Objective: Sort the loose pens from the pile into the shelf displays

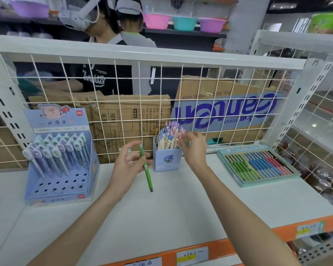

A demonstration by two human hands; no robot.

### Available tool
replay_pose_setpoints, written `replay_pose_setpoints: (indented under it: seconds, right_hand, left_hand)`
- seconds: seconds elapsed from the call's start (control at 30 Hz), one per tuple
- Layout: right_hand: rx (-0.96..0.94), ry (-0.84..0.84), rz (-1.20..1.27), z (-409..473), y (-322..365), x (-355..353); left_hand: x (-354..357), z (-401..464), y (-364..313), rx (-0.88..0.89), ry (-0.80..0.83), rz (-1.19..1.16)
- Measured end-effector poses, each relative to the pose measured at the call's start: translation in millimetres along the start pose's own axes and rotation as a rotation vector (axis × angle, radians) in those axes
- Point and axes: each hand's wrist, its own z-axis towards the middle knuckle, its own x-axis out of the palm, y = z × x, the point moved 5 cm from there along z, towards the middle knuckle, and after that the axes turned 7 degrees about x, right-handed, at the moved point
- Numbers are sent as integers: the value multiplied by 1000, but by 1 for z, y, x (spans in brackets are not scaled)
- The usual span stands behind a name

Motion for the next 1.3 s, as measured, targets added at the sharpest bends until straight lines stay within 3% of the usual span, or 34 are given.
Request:
replay_pose_setpoints:
  seconds: [0.13,0.23,0.33,0.43,0.53,0.73,0.9,1.13,1.3]
  right_hand:
    - [-11,43,43,-2,-2,0]
    - [77,34,275,-23,-11,-14]
    - [198,178,429,-55,-25,-25]
    - [204,351,484,-82,-33,-39]
    - [198,420,463,-102,-44,-53]
    - [230,323,439,-120,-84,-80]
    - [237,357,391,-108,-116,-97]
    - [155,287,481,-33,-147,-138]
    - [-8,371,539,16,-148,-156]
  left_hand:
    - [9,-2,0,0,34,-19]
    - [19,-4,2,9,83,-39]
    - [34,-5,5,27,137,-79]
    - [55,-5,8,55,206,-96]
    - [81,-9,11,69,293,-100]
    - [135,-25,21,77,386,-112]
    - [178,-28,30,57,426,-119]
    - [223,-11,38,37,338,-80]
    - [268,-5,55,-4,281,-26]
